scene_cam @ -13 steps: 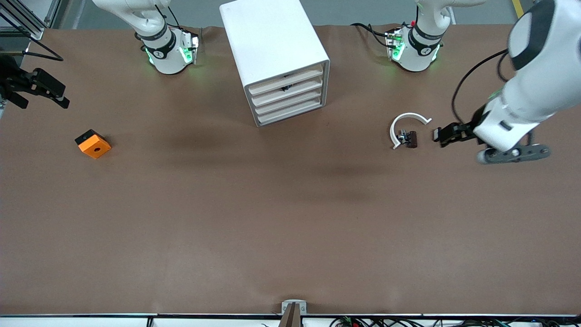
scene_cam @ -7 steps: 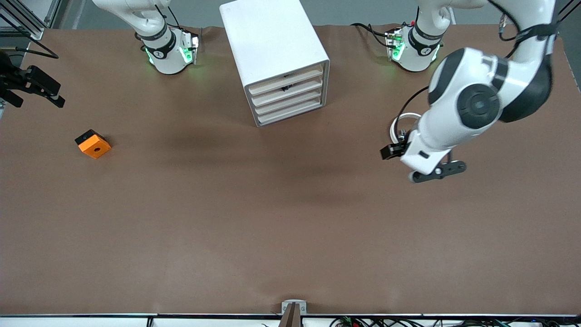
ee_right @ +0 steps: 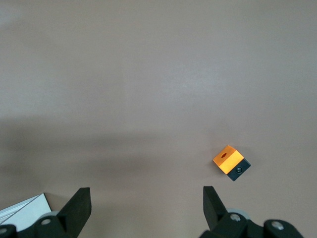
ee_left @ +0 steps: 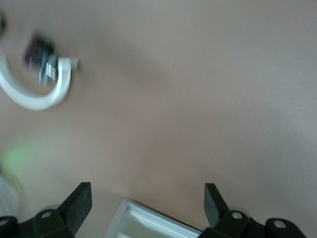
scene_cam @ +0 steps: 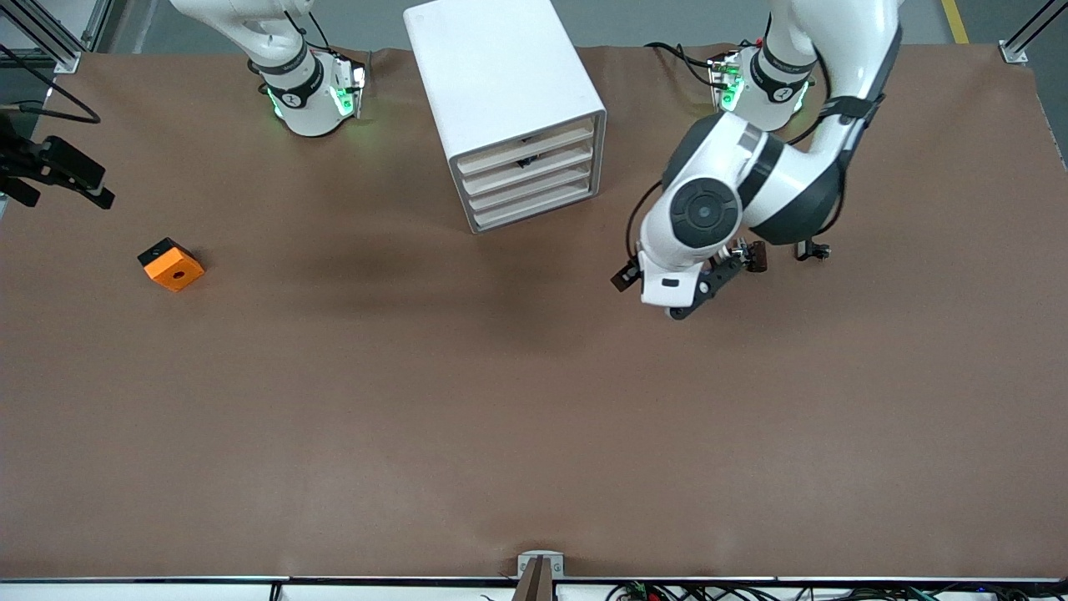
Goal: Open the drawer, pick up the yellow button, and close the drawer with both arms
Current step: 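Move the left gripper toward the white cabinet's drawer front, then grasp the drawer handle with the left gripper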
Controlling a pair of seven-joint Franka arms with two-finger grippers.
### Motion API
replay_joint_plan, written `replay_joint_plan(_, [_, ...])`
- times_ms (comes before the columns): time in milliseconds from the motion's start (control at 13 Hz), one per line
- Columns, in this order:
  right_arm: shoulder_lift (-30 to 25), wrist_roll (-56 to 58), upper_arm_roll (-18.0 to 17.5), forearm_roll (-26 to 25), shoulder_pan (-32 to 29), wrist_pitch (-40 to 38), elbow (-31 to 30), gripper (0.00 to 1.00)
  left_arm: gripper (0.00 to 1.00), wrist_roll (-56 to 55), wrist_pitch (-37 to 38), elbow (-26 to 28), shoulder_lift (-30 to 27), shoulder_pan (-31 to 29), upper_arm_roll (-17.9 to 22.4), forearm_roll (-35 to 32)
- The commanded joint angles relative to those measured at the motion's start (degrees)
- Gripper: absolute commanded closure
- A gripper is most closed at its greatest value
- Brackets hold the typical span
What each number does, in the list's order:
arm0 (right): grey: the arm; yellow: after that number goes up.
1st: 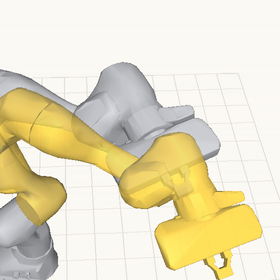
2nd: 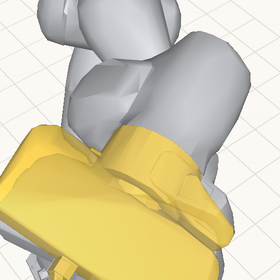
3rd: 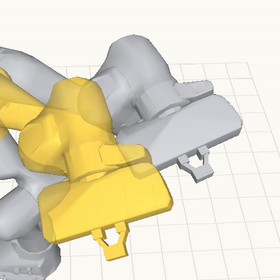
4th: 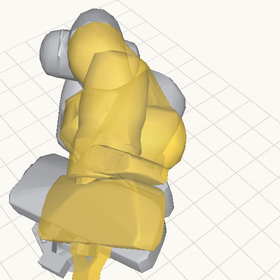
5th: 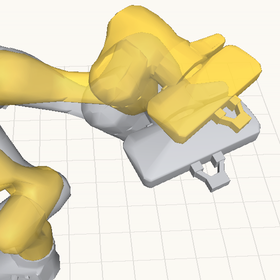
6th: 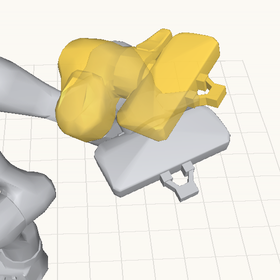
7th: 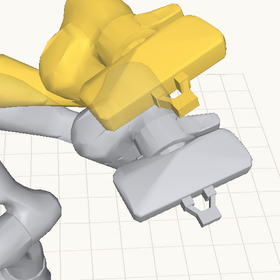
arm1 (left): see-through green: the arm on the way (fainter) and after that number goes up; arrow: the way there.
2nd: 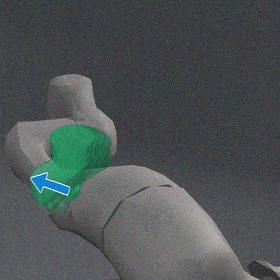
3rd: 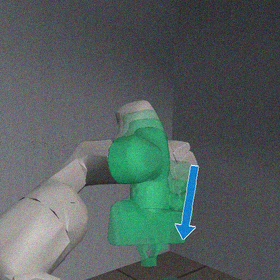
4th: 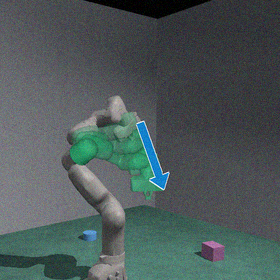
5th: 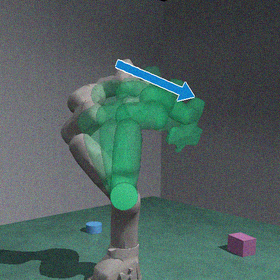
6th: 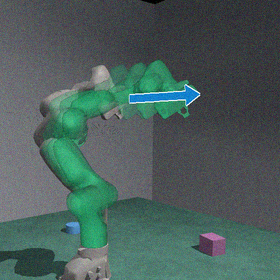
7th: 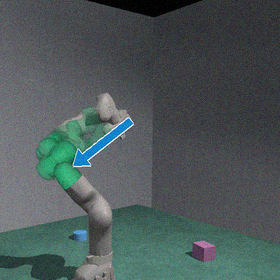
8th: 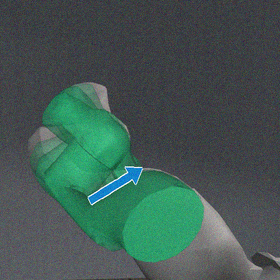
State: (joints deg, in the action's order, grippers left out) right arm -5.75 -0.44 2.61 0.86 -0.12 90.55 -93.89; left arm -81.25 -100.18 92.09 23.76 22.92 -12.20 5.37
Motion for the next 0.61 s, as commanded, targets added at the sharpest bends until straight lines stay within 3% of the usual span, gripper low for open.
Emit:
replay_joint_plan(0, [3.19, 0.26, -0.24, -0.07, -0.06, -0.29, 2.05, 0.0, 0.0, -22.55, 1.22, -1.12, 3.48, 2.11, 0.07, 4.63])
replay_joint_plan(153, [5.82, 0.35, -0.24, -0.51, 0.11, -0.37, 2.83, 0.0, 0.0, -31.21, 1.48, -1.03, 4.63, 4.31, 0.07, 8.14])
replay_joint_plan(460, [11.27, 0.35, -0.24, -1.21, -0.41, -0.38, 3.89, 0.0, 0.0, -40.2, 2.71, -1.38, 8.31, 4.68, 0.16, 28.15])
replay_joint_plan(536, [11.37, 0.35, -0.24, -1.3, -0.5, -0.38, 3.89, 0.0, 0.0, -42.22, 2.8, -1.47, 8.5, 4.85, 0.24, 30.46])
